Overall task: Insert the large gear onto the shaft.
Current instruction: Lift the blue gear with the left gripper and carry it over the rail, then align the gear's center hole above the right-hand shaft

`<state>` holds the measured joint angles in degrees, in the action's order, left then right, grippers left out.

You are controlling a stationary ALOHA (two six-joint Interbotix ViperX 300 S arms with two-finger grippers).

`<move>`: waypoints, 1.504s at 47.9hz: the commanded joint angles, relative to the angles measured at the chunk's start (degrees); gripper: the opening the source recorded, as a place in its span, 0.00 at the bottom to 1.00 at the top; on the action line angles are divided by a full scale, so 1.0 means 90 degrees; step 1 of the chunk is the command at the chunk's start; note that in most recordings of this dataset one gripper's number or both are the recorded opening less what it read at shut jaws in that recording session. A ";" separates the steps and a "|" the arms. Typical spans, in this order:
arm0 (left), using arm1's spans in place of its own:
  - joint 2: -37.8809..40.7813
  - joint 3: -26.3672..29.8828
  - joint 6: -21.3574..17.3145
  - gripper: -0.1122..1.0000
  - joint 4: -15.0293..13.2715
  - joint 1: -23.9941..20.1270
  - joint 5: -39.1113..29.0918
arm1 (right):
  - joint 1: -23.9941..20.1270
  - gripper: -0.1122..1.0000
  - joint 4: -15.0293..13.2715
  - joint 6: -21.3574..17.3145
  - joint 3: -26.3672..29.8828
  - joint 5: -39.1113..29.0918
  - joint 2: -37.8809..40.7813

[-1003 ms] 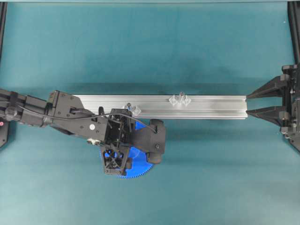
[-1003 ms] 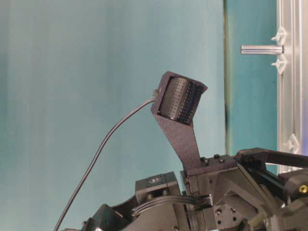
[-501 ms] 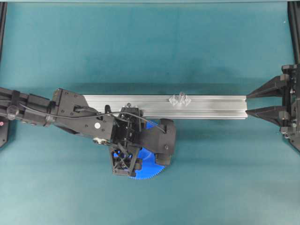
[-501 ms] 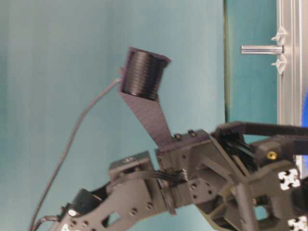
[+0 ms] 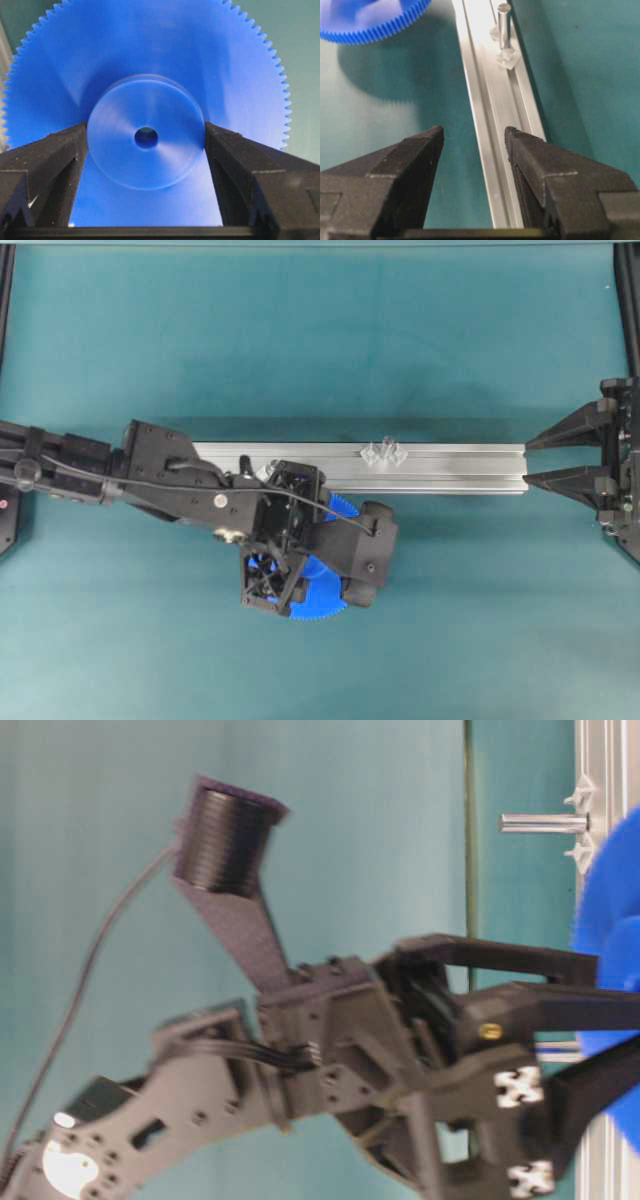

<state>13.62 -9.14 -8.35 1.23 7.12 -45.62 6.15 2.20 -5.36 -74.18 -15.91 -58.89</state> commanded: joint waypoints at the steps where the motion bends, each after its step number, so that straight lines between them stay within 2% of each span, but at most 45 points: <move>1: -0.0332 0.0361 -0.0107 0.81 0.0010 -0.0156 -0.0137 | 0.0010 0.64 0.0000 -0.0049 0.0059 0.0049 0.0039; 16: -0.0371 0.1035 -0.0449 0.81 0.0010 -0.0850 -0.0195 | 0.0000 0.64 0.0000 -0.0049 0.0049 0.0059 0.0039; 33: 0.0029 0.1553 -0.1279 0.81 0.0029 -0.1152 -0.0195 | 0.0000 0.64 0.0000 -0.0049 -0.0010 0.0088 -0.0098; 49: 0.0723 0.2334 -0.1387 0.81 0.0029 -0.1328 -0.0195 | 0.0010 0.63 0.0000 -0.0049 -0.0020 0.0088 -0.0225; 72: 0.1172 0.2559 -0.1406 0.81 0.0029 -0.1377 -0.0127 | 0.0000 0.64 -0.0020 -0.0049 -0.0068 0.0313 -0.0381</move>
<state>24.79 12.04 -21.09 1.32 -4.83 -47.20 6.24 2.11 -5.36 -75.32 -13.71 -62.67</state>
